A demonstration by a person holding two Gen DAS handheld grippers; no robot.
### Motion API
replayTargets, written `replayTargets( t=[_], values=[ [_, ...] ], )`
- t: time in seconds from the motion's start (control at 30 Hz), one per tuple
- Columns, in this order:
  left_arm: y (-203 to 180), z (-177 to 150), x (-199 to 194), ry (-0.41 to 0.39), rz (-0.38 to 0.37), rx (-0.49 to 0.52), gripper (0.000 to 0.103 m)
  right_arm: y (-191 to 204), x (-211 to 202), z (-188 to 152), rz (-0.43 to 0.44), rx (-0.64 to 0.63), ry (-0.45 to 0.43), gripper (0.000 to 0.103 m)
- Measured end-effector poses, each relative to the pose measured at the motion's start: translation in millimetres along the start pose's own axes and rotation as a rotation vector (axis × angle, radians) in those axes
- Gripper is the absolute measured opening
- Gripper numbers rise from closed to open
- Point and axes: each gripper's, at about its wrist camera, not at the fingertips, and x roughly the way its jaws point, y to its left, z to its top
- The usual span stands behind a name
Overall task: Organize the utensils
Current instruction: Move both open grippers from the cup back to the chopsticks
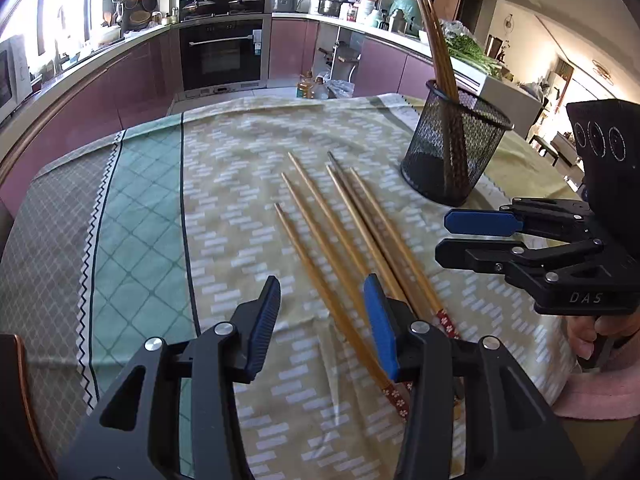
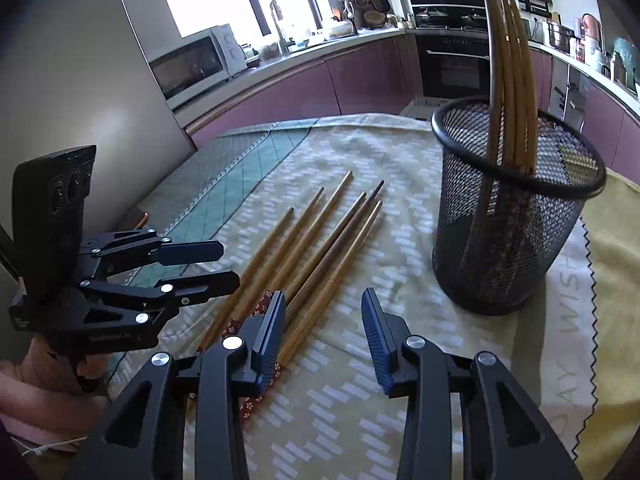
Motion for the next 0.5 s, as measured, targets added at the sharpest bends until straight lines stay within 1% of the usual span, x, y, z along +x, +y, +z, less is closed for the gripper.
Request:
replayTargets(
  t=[0.13, 0.27, 0.5],
  values=[
    [-3, -4, 9, 0.03, 0.003, -0.007, 0.038, 1, 8, -3, -0.02, 0.002, 0.017, 0.038],
    [-3, -6, 8, 0.028, 0.006, -0.01, 0.035, 3, 12, -4, -0.027, 0.0, 0.023, 0.038],
    [-3, -6, 8, 0.03, 0.013, 0.0, 0.035, 8, 17, -3, -0.046, -0.014, 0.027, 0.038]
  ],
)
